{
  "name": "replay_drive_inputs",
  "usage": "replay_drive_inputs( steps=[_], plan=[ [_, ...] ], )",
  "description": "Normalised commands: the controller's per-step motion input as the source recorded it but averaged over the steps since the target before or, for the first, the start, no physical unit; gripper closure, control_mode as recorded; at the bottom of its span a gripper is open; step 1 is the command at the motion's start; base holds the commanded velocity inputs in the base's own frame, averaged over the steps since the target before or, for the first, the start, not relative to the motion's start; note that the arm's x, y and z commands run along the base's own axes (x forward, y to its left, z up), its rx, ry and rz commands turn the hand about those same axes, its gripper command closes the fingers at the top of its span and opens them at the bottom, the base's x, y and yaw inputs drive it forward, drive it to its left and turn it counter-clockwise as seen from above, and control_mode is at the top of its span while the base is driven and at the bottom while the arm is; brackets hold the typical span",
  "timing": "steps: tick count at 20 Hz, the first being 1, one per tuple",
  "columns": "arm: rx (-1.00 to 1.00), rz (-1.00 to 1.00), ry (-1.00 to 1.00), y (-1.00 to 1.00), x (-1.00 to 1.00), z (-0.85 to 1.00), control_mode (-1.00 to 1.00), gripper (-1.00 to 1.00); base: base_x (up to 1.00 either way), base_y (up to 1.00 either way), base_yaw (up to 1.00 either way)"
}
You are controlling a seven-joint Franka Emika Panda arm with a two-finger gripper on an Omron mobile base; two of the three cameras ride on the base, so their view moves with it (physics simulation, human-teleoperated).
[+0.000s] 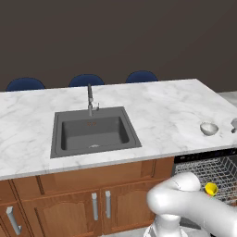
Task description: Pick up the cup and bowl from the counter, place them in the dishwasher, and close the dishwasher door.
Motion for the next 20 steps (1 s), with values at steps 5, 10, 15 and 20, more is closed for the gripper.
replay_drive_inputs(
  steps=[5,10,15,20],
  plan=[
    [0.11,0.00,0.00,0.00,0.48,0.00,-1.00,-1.00,0.00,0.00,0.00],
    [0.11,0.00,0.00,0.00,0.48,0.00,-1.00,-1.00,0.00,0.00,0.00],
    [0.07,0.00,0.01,0.00,0.41,-0.11,-1.00,-1.00,0.00,0.00,0.00],
    [0.01,0.01,0.04,0.02,0.38,-0.33,-1.00,-1.00,0.00,0.00,0.00]
  ],
)
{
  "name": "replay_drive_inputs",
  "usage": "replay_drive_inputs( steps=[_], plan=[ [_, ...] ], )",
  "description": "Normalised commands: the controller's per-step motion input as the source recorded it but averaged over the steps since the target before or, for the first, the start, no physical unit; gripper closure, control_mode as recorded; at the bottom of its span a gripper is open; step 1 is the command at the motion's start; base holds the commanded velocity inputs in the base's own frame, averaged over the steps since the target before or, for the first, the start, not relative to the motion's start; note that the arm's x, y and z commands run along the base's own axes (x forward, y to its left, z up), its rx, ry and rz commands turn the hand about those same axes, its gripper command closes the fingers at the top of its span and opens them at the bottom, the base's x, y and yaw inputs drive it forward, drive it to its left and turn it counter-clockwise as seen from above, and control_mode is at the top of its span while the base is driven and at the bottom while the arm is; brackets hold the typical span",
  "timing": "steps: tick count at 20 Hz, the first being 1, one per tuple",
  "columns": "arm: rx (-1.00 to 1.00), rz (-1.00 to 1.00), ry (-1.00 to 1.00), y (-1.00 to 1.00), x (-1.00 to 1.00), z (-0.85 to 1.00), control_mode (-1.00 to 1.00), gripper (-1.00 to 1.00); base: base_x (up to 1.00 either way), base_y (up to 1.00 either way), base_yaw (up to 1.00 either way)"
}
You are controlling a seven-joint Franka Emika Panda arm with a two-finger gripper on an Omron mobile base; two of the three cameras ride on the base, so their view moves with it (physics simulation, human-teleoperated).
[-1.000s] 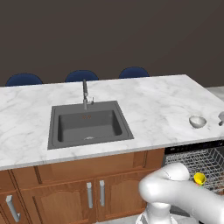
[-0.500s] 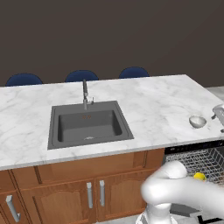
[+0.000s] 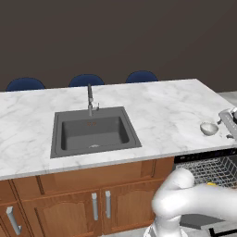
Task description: Pick up the cup and bowl from the counter, place them in the dishwasher, and close the dishwasher door.
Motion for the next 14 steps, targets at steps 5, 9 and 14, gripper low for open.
replay_drive_inputs(
  steps=[5,9,14],
  plan=[
    [0.00,0.00,0.04,0.02,0.38,-0.33,-1.00,-1.00,0.00,0.00,0.00],
    [0.00,0.00,0.02,0.00,0.42,-0.21,-1.00,-1.00,0.00,0.00,0.00],
    [0.00,0.00,0.01,0.00,0.33,-0.21,-1.00,-1.00,0.00,0.00,0.00]
  ],
)
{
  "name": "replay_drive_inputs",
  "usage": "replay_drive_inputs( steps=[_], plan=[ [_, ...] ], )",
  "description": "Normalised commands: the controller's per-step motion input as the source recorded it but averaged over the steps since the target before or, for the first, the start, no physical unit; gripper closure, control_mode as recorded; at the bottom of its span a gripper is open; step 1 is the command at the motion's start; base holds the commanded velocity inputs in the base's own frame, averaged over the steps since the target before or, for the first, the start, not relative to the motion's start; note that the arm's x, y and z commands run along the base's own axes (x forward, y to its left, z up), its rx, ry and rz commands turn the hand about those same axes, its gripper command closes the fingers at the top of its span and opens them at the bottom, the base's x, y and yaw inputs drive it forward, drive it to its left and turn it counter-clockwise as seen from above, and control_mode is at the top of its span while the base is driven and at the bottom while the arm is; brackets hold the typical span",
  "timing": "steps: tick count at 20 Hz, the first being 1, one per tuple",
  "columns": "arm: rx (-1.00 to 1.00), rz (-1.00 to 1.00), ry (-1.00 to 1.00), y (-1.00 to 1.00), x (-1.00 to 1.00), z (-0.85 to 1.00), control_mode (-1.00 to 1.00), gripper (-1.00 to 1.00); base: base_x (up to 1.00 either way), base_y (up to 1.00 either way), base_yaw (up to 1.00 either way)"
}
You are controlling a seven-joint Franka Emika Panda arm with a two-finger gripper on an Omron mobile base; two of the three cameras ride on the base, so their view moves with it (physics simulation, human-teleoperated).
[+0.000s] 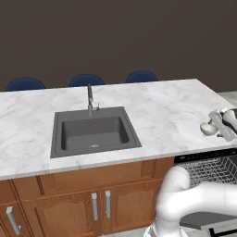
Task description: Pick up the cup and bowl from the counter, place them in the dishwasher, and close the dishwasher door.
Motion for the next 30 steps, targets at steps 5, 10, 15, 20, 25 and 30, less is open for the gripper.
replay_drive_inputs(
  steps=[5,10,15,20,25,30],
  plan=[
    [0.00,0.00,0.01,0.00,0.20,-0.27,-1.00,-1.00,0.00,0.00,0.00],
    [0.00,0.00,0.00,-0.09,0.01,-0.23,-1.00,-1.00,0.00,0.00,0.00],
    [0.00,0.00,0.00,-0.24,0.01,-0.13,-1.00,-1.00,0.00,0.00,0.00],
    [0.00,0.00,0.00,-0.18,0.20,-0.13,-1.00,-1.00,0.00,0.00,0.00],
    [0.00,0.00,0.01,-0.04,0.45,-0.25,-1.00,1.00,0.00,0.00,0.00],
    [0.00,0.00,0.00,-0.06,0.32,-0.18,-1.00,1.00,0.00,0.00,0.00]
  ],
)
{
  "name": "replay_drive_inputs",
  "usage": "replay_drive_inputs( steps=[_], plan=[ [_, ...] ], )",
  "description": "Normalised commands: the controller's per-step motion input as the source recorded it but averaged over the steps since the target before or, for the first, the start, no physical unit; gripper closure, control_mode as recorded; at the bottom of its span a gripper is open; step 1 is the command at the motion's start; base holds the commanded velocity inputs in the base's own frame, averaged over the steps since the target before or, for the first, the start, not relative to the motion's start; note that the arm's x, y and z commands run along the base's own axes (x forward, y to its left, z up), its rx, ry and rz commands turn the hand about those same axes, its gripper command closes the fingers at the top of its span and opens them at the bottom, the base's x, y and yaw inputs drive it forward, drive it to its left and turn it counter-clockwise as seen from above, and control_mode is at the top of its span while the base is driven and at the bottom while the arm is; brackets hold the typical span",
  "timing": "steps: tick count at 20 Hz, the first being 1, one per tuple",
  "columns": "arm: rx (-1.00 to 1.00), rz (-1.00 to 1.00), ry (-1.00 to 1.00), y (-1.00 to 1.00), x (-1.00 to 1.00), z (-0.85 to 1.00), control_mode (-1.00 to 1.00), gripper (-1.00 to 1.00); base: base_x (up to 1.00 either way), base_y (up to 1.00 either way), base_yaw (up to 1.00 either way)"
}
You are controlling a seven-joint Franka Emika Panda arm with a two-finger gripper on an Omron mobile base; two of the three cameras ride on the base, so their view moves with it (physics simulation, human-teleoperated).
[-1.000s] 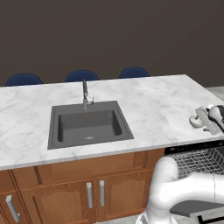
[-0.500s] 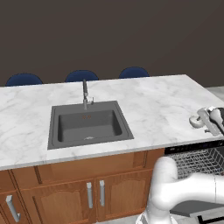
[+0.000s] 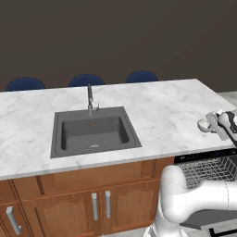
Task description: Pick up the cup and bowl from the counter, place them in the dishwasher, and close the dishwasher door.
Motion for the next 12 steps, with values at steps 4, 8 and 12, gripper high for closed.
replay_drive_inputs(
  steps=[4,8,12],
  plan=[
    [0.00,0.00,0.00,-0.05,0.00,0.00,-1.00,1.00,0.00,0.00,0.00],
    [0.00,0.00,0.00,-0.02,-0.28,0.00,-1.00,1.00,0.00,0.00,0.00],
    [0.00,0.00,-0.02,0.00,-0.63,0.03,-1.00,1.00,0.00,0.00,0.00]
  ],
)
